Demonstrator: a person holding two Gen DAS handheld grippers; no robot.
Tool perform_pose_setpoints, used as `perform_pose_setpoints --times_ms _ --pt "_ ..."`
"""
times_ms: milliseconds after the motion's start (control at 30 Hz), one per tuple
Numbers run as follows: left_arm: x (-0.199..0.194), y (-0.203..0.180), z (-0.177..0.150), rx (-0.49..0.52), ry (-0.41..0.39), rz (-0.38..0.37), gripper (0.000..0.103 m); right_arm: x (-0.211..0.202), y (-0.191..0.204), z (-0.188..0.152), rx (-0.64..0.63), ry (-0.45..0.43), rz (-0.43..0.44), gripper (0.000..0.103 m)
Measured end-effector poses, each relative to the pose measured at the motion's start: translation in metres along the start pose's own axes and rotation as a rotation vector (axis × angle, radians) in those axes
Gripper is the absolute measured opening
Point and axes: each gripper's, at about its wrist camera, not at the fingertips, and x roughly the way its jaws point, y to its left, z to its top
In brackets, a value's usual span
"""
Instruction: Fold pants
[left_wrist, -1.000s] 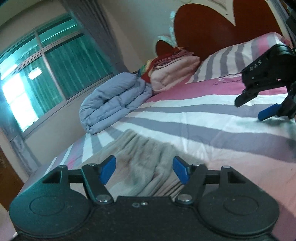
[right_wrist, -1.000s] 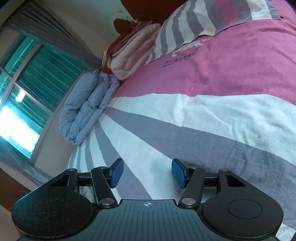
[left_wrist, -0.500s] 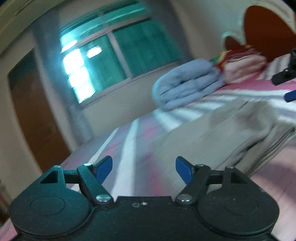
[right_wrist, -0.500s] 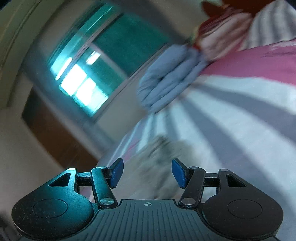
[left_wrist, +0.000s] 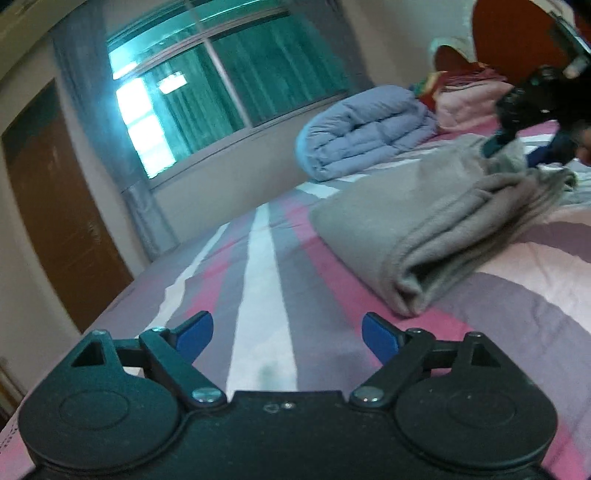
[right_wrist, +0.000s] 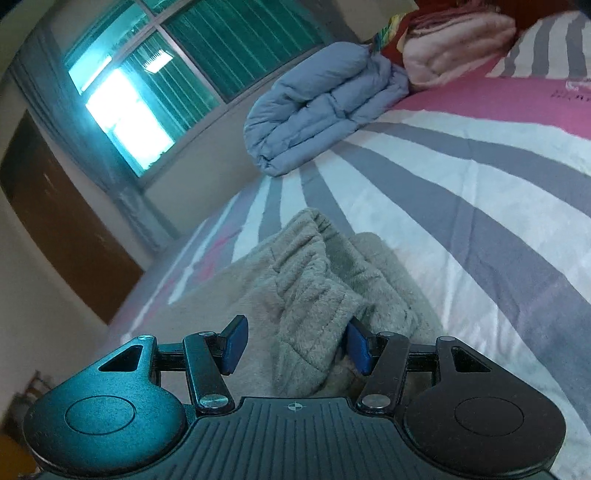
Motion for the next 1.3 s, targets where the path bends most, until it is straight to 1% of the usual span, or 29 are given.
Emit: perform_pose_setpoints --times_ms 33,67,100,167,200,233,267,300,333,367,433,467,500,567,667,733,767,800,867,933,1033,1067,1100,1133,1167,1233,1267,1300 --pt "0.002 -0.002 0.001 -0.002 -0.002 -0.001 0.082 0.003 0.0 -0.001 0.005 0.013 0.01 0.056" --pt "0.002 -0.003 0.001 -0.009 -0.005 0.002 0.082 0.004 -0.002 0.001 0.005 0.022 0.031 0.024" --pt "0.001 -0.003 -0.001 -0.017 -0.011 0.002 0.082 0.001 -0.002 0.004 0.0 0.022 0.046 0.023" --pt "0.001 -0.006 0.001 -0.024 -0.027 -0.008 0.082 -0.022 -0.005 0.009 0.016 -0.057 0.1 0.022" --pt "0.001 -0.009 0.002 -0.02 -0.037 -0.016 0.083 -0.033 -0.006 0.01 0.007 -0.095 0.102 0.022" --pt "0.001 -0.012 0.002 -0.014 -0.044 -0.024 0.083 -0.04 -0.01 0.009 0.003 -0.115 0.075 0.022" --pt "0.002 -0.014 0.003 -0.012 -0.049 -0.036 0.083 -0.037 -0.014 0.007 0.006 -0.092 0.029 0.022" --pt "0.002 -0.016 0.005 -0.017 -0.055 -0.05 0.083 -0.027 -0.02 0.005 0.01 -0.032 -0.026 0.022" --pt "0.002 -0.018 0.008 -0.025 -0.062 -0.068 0.083 -0.017 -0.029 0.003 0.042 0.02 -0.03 0.022" --pt "0.002 -0.019 0.008 -0.028 -0.066 -0.075 0.083 -0.017 -0.034 0.003 0.069 0.023 -0.005 0.023" --pt "0.002 -0.023 0.01 -0.028 -0.078 -0.091 0.084 -0.028 -0.032 0.007 0.036 -0.011 0.028 0.028" --pt "0.004 -0.025 0.01 -0.024 -0.079 -0.093 0.085 -0.035 -0.03 0.007 0.012 -0.033 0.024 0.037" --pt "0.007 -0.027 0.009 -0.011 -0.066 -0.077 0.085 -0.042 -0.029 0.005 0.004 -0.053 0.019 0.042" --pt "0.014 -0.029 0.008 -0.011 -0.028 -0.059 0.085 -0.05 -0.034 0.004 0.035 -0.051 0.054 0.043" --pt "0.019 -0.025 0.007 -0.04 -0.022 -0.082 0.084 -0.049 -0.044 0.004 0.092 -0.024 0.086 0.043" --pt "0.024 -0.026 0.006 -0.024 -0.01 -0.1 0.083 -0.051 -0.048 0.006 0.119 -0.013 0.092 0.043" --pt "0.027 -0.023 0.005 -0.036 0.003 -0.089 0.082 -0.05 -0.048 0.005 0.128 -0.004 0.093 0.043" --pt "0.027 -0.018 0.005 -0.07 0.001 -0.086 0.082 -0.05 -0.046 0.004 0.134 0.0 0.089 0.043" --pt "0.024 -0.009 0.004 -0.118 -0.002 -0.058 0.082 -0.049 -0.045 0.002 0.134 0.019 0.083 0.043" --pt "0.023 -0.005 0.004 -0.134 -0.004 -0.054 0.082 -0.048 -0.042 -0.002 0.137 0.045 0.093 0.043" --pt "0.029 -0.012 0.002 -0.103 0.036 -0.075 0.082 -0.04 -0.038 -0.004 0.121 0.045 0.078 0.045" --pt "0.03 -0.014 0.002 -0.084 0.041 -0.079 0.081 -0.035 -0.039 -0.005 0.122 0.051 0.068 0.05" --pt "0.027 -0.017 0.003 -0.062 0.022 -0.071 0.08 -0.032 -0.04 -0.005 0.131 0.06 0.055 0.052" --pt "0.025 -0.018 0.003 -0.053 0.011 -0.07 0.08 -0.031 -0.042 -0.005 0.15 0.064 0.055 0.052" --pt "0.026 -0.018 0.002 -0.059 0.02 -0.062 0.082 -0.033 -0.043 -0.004 0.169 0.061 0.058 0.052" --pt "0.029 -0.013 0.001 -0.103 0.032 -0.073 0.083 -0.04 -0.044 -0.004 0.189 0.047 0.08 0.053" --pt "0.029 -0.012 0.001 -0.109 0.031 -0.077 0.083 -0.039 -0.043 -0.004 0.183 0.048 0.084 0.056" --pt "0.029 -0.012 0.001 -0.108 0.03 -0.075 0.083 -0.037 -0.042 -0.004 0.169 0.049 0.07 0.056"
